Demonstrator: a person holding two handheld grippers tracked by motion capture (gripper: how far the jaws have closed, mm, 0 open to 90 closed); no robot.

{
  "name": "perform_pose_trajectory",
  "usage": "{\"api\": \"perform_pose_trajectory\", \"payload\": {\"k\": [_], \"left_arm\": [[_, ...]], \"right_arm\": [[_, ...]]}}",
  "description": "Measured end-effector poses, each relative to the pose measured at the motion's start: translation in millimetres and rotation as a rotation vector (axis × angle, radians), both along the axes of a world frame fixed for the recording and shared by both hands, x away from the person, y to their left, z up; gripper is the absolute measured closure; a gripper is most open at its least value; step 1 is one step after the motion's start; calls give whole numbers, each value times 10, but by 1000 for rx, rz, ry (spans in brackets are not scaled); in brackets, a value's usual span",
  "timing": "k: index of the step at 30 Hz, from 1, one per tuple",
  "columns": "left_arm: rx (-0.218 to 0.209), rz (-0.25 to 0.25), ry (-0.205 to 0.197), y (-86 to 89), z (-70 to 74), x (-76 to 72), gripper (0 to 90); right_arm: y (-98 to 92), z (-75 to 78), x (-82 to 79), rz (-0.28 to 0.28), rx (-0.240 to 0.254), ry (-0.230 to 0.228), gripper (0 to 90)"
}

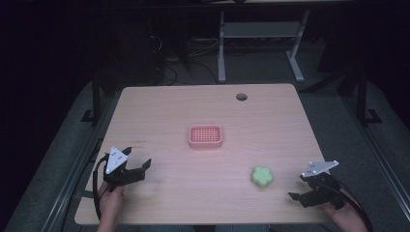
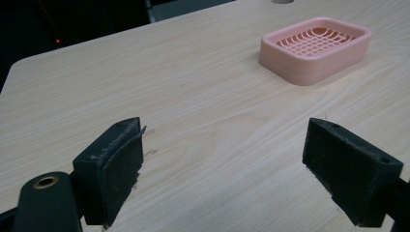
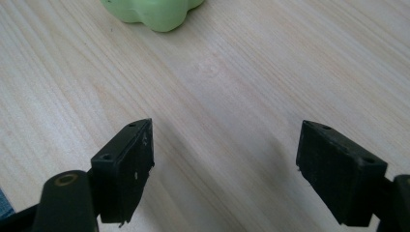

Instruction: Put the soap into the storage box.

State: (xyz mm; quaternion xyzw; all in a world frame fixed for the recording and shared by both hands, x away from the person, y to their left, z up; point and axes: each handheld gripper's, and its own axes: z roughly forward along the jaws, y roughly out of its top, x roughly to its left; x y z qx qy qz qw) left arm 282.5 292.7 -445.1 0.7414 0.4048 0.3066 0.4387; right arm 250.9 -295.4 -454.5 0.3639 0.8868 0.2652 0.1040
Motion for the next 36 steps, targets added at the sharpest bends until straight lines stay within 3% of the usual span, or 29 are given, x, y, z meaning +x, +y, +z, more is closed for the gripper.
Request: {"api": "perform_pose_trajectory", "payload": {"k": [19,36], "left_arm": [[7,2,-6,-11,9,-7,142],[-3,26,-8,76,21,-16,142]], "right_arm": [[238,70,26,70,-22,-25,187],[535,208,147,132,-60,-5,183]]}}
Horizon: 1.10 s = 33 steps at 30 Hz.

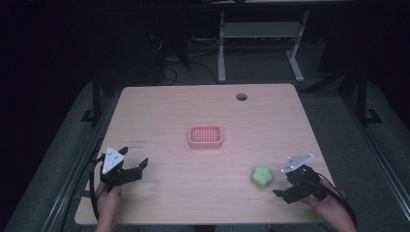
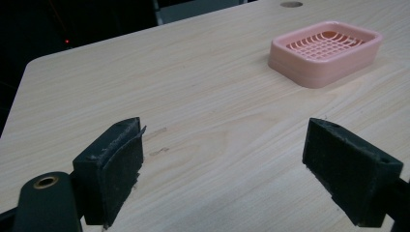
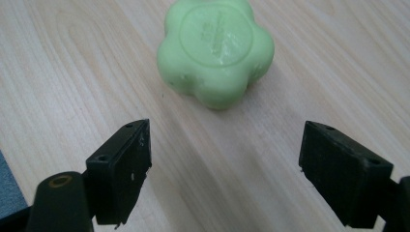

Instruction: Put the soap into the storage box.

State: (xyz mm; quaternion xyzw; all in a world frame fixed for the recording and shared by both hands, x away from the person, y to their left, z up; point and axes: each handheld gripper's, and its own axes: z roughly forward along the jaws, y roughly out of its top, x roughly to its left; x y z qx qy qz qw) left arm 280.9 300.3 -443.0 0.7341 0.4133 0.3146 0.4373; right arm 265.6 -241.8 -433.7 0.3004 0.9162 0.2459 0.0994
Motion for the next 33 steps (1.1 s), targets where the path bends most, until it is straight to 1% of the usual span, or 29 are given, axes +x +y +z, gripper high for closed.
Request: {"api": "perform_pose_trajectory", "payload": {"k": [3,6,9,14,20,24,25,30,33], "left_arm": [[-4,0,-3,3,0,-2,142],[-4,1,-3,5,2,-4,142],[-10,5,-3,6,-1,-4,142],[-10,5,-4,9,0,-4,142],[-7,4,-2,13,-1,-2,142],[-11,4,-3,10,-1,-2,142],[-10,4,-3,10,-1,-1,142],[-11,5,-3,11,-1,-3,142],[-10,3,-4,9,-1,-3,142]], "right_arm": [[33,25,28,7,3,8,196],[78,61,68,20,-18,16,193],[101,84,94,23,-22,25,187],[133,91,134,27,-25,39,186],[207,80,180,39,-41,52,184],[236,96,208,40,-40,68,180],[237,91,224,52,-42,61,178],[281,101,264,44,-47,82,167],[302,97,283,52,-47,83,164]]}}
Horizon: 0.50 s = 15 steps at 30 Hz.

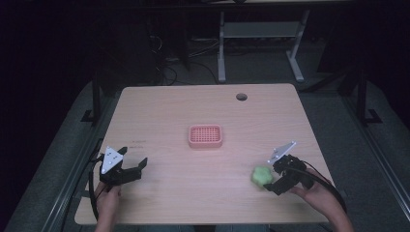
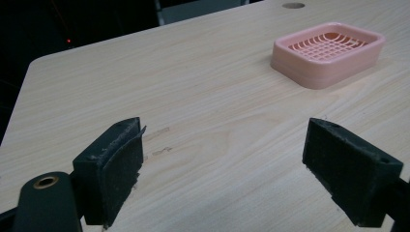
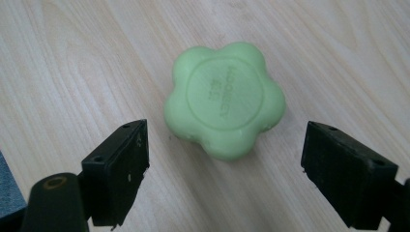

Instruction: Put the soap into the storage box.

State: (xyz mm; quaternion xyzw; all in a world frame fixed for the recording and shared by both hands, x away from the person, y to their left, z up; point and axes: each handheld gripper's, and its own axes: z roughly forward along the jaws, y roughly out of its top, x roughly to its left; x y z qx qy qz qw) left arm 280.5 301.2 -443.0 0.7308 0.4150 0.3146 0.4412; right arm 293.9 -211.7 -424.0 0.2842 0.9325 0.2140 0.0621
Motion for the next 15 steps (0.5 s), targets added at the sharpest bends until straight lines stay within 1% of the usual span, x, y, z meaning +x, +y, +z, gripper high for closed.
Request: {"api": "perform_pose_trajectory", "payload": {"k": [5,8,9,10,12,15], "left_arm": [[3,1,0,6,2,1,142],[2,0,-1,7,1,1,142],[2,0,0,7,2,1,142],[1,-1,-1,7,4,-2,142],[2,-1,-3,10,6,-3,142],[0,-1,-4,13,6,-3,142]], "right_arm": [[80,-8,56,-3,-14,20,152],[141,-20,84,7,-37,28,151],[141,-20,84,7,-37,28,151],[185,-28,98,20,-62,26,151],[221,-35,116,19,-69,33,151],[262,-54,144,17,-80,32,151]]}}
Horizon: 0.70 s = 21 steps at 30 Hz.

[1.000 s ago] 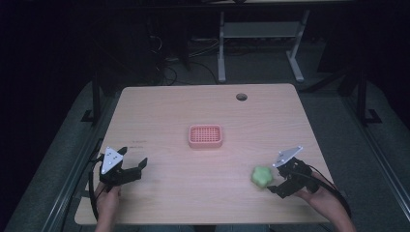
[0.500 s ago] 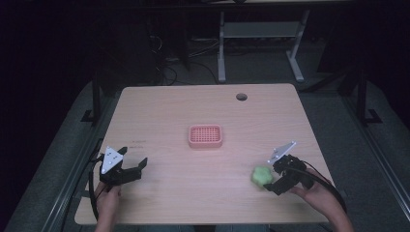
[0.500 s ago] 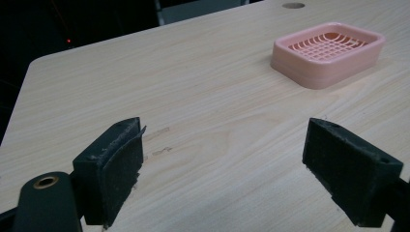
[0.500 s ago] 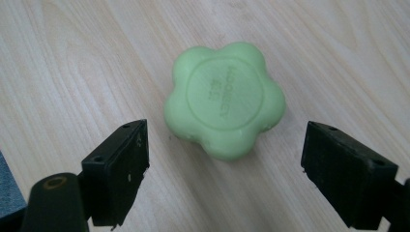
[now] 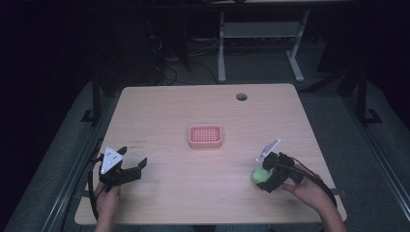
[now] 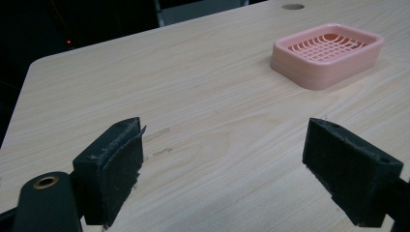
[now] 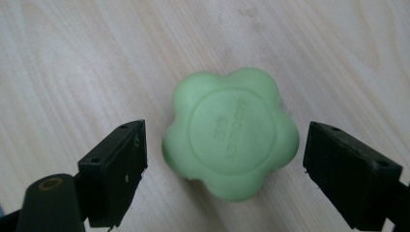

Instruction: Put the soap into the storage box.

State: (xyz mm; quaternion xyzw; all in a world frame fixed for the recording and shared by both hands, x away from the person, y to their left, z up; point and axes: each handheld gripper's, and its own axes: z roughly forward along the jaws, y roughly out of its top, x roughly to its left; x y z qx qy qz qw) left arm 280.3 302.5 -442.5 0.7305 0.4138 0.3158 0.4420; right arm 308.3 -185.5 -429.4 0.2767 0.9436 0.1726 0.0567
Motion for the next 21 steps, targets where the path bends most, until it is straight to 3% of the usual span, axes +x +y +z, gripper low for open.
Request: {"api": "perform_pose_trajectory", "payload": {"k": [5,10,15,21], "left_arm": [[-1,0,0,-3,1,0,142],[0,-3,1,-10,1,-1,142],[-1,-7,-2,-21,1,-1,142],[1,-5,0,-10,5,-1,142]], "right_arm": [[56,-48,40,-8,-41,16,151],[95,-67,54,-11,-40,34,154],[143,-87,98,-38,-85,41,187],[177,-99,115,-59,-94,60,208]]}}
